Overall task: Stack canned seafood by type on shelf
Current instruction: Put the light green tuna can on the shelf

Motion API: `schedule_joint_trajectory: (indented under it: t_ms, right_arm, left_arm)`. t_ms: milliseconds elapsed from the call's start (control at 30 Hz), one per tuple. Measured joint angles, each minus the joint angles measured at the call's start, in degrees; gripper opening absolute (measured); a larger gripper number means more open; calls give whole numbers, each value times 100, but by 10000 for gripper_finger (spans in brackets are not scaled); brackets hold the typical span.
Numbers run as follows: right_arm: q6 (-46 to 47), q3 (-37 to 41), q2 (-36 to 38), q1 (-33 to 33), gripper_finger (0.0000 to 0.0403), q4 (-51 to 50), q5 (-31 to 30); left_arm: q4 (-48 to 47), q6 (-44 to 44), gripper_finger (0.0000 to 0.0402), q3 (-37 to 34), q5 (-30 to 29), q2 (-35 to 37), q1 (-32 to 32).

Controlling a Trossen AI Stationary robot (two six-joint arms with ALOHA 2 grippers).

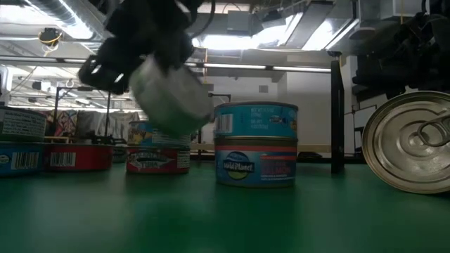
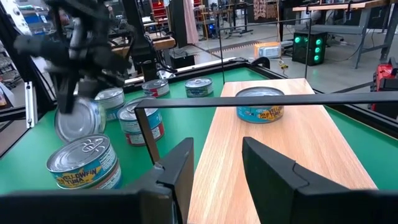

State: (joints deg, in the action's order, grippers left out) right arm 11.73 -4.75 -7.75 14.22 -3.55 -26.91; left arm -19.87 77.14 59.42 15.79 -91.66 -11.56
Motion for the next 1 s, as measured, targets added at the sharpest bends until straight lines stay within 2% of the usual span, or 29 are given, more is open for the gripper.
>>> schedule_joint_trajectory:
  t_ms: [300, 533, 733, 1000]
  right_arm:
    - [0, 0, 0, 0, 136, 2, 1]
    - [-2, 0, 1, 0, 136, 13, -1]
    - [0, 0, 2, 0, 136, 7, -1]
    - [0, 0, 0, 0, 136, 6, -1]
  left_arm:
    - [253, -712, 142, -2, -98, 413, 804]
    - [240, -1369, 151, -2, -95, 457, 1646]
    - [194, -1774, 143, -2, 444, 459, 2354]
    - [-754, -2101, 150, -2, 645, 459, 3034]
